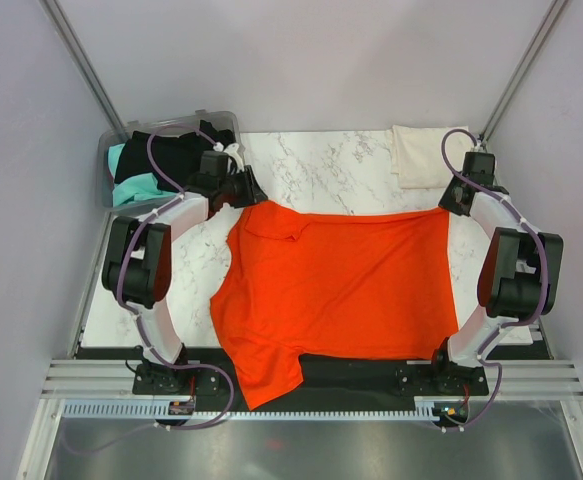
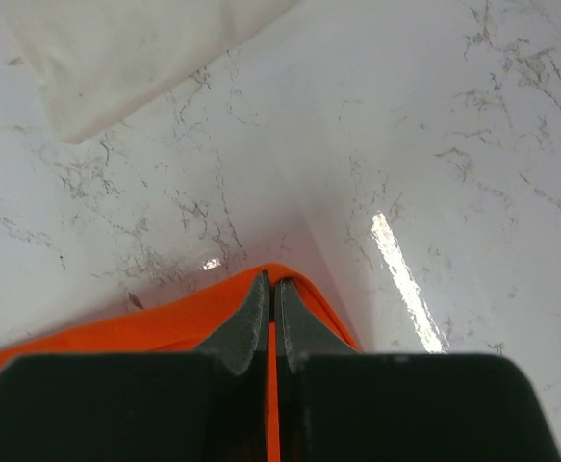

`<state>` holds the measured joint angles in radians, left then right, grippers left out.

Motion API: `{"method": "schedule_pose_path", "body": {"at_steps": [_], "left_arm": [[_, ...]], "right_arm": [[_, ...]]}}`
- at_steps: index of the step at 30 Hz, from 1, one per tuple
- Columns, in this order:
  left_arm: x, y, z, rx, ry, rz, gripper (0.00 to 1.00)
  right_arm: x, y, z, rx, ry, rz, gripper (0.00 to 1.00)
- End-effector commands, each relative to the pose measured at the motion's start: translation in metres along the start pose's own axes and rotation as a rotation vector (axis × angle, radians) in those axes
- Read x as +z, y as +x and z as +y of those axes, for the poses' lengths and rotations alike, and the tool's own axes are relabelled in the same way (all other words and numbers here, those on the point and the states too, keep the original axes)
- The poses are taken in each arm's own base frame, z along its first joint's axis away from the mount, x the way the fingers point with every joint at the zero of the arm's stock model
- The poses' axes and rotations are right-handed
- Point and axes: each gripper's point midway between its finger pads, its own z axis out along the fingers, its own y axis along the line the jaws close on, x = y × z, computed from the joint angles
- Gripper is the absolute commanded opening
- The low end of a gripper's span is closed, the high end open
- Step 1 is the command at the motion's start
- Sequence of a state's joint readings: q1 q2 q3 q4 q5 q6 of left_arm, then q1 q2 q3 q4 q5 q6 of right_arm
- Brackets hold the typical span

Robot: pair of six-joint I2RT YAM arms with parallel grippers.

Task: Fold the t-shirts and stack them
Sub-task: Fold the tshirt

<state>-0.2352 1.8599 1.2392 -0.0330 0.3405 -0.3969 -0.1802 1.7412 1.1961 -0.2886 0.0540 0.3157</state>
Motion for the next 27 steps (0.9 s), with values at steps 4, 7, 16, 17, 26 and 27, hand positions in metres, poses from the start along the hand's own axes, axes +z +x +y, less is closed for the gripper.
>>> {"method": "schedule_pose_path", "body": {"at_steps": [4,7,16,17,26,27], "left_arm": [[-0.032,-0.021,-0.001,0.07,-0.077,-0.024,0.46],[-0.051,-0.015,-0.005,0.069,-0.087,-0.007,0.39],[-0.036,0.027,0.02,0.025,-0.149,0.137,0.42],[-0.035,0.028,0.024,0.029,-0.161,0.14,0.44],[-0.014,0.041,0.045,0.058,-0.194,0.195,0.46],[-0.013,0.041,0.045,0.06,-0.193,0.195,0.47]], "right_arm": [[-0.007,-0.017,0.011,0.008,-0.042,-0.031,0.0],[-0.005,-0.014,0.012,-0.014,-0.052,-0.02,0.0],[-0.007,-0.007,0.018,-0.015,-0.094,0.006,0.0],[-0.007,-0.007,0.018,-0.017,-0.091,0.006,0.0],[-0.008,-0.003,0.016,-0.028,-0.086,0.01,0.0],[-0.008,-0.003,0.015,-0.029,-0.085,0.009,0.0]]}}
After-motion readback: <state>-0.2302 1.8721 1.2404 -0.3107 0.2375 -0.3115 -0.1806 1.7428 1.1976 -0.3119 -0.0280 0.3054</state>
